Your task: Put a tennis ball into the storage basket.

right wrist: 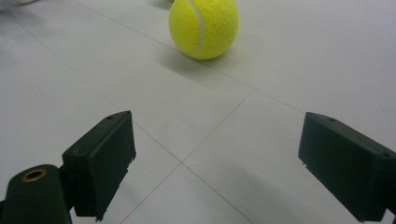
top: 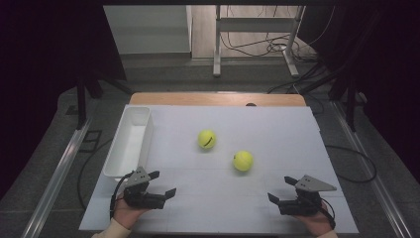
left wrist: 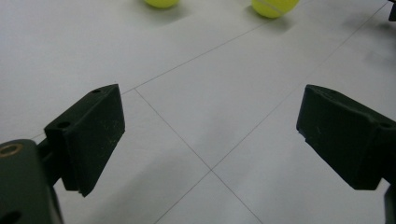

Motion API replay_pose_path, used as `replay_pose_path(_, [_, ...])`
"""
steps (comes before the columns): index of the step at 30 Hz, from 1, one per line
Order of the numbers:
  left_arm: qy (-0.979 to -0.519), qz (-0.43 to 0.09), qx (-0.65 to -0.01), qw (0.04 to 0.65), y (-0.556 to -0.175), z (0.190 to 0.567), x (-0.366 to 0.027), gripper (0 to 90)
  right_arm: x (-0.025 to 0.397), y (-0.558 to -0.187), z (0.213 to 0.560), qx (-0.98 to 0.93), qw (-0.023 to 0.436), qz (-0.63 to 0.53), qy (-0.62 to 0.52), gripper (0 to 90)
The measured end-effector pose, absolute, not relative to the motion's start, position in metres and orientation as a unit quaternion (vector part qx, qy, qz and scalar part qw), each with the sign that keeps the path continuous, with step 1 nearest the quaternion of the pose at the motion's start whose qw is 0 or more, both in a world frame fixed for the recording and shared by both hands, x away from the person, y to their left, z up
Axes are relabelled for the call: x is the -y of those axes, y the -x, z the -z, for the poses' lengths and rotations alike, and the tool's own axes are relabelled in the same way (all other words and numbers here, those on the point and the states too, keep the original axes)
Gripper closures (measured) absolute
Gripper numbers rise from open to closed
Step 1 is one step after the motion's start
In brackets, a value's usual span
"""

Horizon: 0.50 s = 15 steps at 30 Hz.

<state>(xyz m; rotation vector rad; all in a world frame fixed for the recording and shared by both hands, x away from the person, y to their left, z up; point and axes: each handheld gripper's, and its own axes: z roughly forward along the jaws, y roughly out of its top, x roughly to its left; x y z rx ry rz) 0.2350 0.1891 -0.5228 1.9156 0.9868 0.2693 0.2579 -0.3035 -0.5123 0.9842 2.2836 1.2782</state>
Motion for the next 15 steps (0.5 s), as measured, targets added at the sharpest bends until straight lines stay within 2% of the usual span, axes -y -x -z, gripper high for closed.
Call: replay_pose_path(15, [-0.782,-0.118,-0.405,0.460,-0.2321,0.5230,-0.1847,8.9,0.3033,-0.2608,0.5146,-0.808,0.164,-0.445,-0.349,11.7])
